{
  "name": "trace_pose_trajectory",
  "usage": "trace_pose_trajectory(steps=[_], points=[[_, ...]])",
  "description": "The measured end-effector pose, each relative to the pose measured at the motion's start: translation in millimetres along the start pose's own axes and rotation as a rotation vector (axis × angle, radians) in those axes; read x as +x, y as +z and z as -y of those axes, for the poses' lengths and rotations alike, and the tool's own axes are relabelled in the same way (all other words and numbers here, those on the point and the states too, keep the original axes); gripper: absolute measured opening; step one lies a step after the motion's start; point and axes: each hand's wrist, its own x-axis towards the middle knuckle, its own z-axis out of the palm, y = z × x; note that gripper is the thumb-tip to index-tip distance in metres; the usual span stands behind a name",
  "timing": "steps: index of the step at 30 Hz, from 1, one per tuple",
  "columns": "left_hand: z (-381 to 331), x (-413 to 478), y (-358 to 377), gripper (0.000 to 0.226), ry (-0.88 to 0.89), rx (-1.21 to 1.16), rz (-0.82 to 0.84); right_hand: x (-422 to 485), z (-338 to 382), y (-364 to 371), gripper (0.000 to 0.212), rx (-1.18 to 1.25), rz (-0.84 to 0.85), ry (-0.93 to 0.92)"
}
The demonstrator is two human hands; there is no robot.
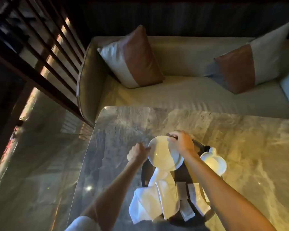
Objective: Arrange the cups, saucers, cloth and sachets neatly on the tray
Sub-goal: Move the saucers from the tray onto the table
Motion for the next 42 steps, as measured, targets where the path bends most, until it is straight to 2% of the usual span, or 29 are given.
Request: trace_pose_trajectory(steps=[2,5,9,13,16,21,24,27,30,31,33,37,40,42], points=[[3,4,12,0.057,-0.044,-0.039,0.087,14,1,1,0.031,-0.023,0.054,-0.036],[11,1,28,0.048,-0.132,-0.216,0.189,27,1,5,0.021,-0.043,0.129,-0.033],[18,-2,43,0.026,-0.133,-0.322,0.147,30,-4,14,0.013,-0.014,0.131,-0.047],[29,-9,54,0.03,-0.191,-0.395,0.153,27,-5,20,0.013,0.006,0.06,-0.102],[33,-15,63,0.019,-0.219,-0.552,0.193,22,-6,24,0.012,0.022,0.015,-0.104],[29,-15,67,0.021,-0.228,-0.752,0.114,18,-5,29,0.011,0.044,-0.008,-0.073],[24,-17,67,0.021,-0.207,-0.773,0.112,14,-3,30,0.014,0.013,-0.049,-0.035],[21,-21,61,0.014,-0.136,-0.671,0.079,11,2,23,0.014,-0.066,-0.115,-0.069],[24,-27,41,0.022,-0.043,-0.607,0.051,6,14,16,0.016,0.013,-0.133,-0.123],[26,-28,32,0.018,-0.011,-0.605,0.04,4,20,15,0.016,0.059,-0.134,-0.129],[35,-26,11,0.006,0.02,-0.63,-0.008,-2,33,16,0.014,0.154,-0.128,-0.108],[87,-3,-18,0.011,-0.036,-0.775,-0.155,-20,57,42,0.012,0.234,-0.017,-0.016],[140,10,-36,0.002,-0.016,-0.836,-0.194,-39,71,86,0.016,0.33,0.093,0.132],[167,17,-45,0.01,-0.036,-0.783,-0.211,-52,79,116,0.017,0.413,0.157,0.241]])
